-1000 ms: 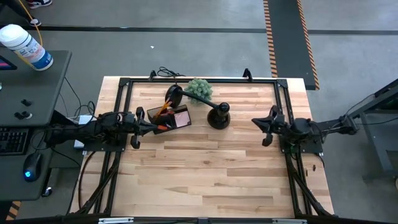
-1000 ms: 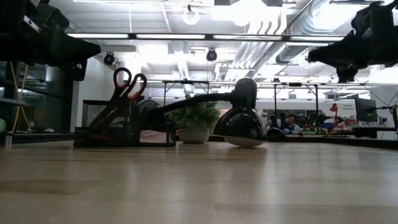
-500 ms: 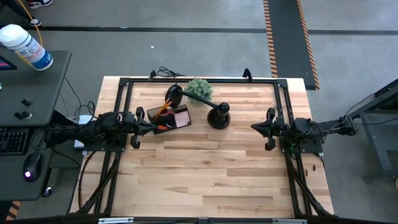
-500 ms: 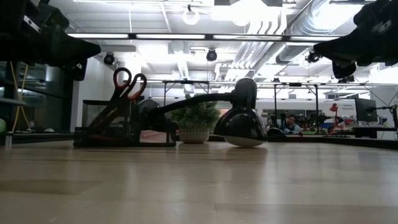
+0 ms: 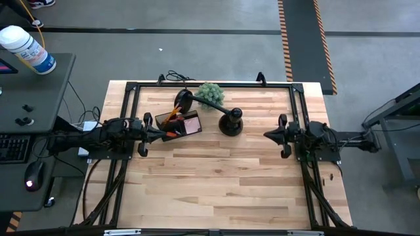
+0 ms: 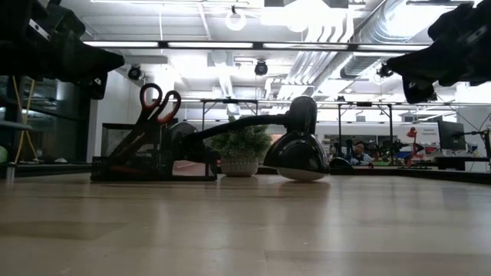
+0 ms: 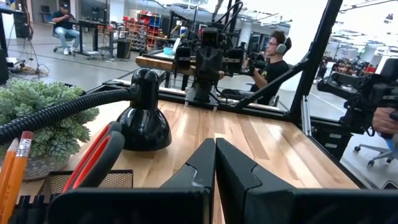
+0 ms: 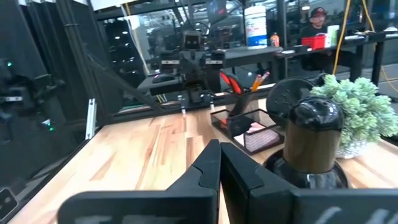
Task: Pick and place office supplies into organizer
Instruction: Return to Home Position
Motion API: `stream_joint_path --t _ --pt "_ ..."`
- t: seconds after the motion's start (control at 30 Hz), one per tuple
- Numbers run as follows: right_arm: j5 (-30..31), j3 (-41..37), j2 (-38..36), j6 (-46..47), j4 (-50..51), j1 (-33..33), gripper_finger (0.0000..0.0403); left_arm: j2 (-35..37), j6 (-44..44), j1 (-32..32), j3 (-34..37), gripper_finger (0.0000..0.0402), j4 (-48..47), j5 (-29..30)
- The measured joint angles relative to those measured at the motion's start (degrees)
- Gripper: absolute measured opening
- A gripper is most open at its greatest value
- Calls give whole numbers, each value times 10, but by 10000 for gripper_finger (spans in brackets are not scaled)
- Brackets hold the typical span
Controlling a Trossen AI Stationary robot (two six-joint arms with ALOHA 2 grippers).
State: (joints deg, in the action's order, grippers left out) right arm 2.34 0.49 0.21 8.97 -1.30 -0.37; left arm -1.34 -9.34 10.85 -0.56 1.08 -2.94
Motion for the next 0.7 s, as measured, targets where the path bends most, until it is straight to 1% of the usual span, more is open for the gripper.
stream_joint_path --t 0.27,0.7 --pt "3 0 0 13 0 -23 0 0 0 0 0 1 0 0" --pt "4 0 1 39 0 -24 0 0 0 0 0 1 0 0"
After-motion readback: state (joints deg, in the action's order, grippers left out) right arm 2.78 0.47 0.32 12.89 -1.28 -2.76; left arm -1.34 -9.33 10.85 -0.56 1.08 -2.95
